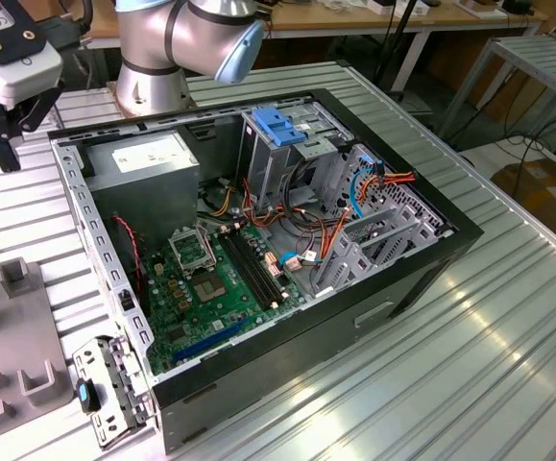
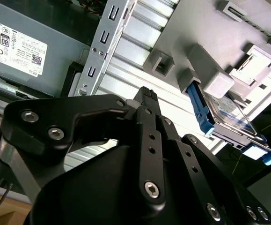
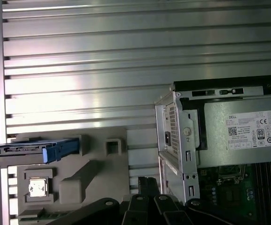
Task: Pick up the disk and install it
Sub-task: 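Reach for the disk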
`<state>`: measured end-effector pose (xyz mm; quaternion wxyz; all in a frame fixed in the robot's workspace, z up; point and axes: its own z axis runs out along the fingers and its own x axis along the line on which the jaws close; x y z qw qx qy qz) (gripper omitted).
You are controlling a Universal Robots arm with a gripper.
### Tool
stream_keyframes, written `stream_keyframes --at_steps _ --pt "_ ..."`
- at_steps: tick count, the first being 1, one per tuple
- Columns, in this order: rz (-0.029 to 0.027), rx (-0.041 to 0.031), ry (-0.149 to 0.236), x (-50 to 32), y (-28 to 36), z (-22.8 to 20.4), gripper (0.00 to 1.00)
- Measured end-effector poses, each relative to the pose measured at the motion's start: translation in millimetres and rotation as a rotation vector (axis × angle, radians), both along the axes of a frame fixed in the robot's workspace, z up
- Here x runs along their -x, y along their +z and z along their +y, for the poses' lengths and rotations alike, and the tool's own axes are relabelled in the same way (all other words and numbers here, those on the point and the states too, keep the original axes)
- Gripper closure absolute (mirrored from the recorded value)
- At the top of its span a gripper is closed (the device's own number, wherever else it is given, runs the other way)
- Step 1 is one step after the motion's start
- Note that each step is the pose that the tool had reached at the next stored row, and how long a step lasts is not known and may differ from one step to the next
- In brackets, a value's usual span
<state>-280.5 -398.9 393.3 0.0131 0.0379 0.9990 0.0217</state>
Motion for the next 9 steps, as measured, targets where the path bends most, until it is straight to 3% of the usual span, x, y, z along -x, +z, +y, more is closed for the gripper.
stream_keyframes --at_steps 9 --pt "0.0 0.0 0.0 13.0 0.0 0.0 0.89"
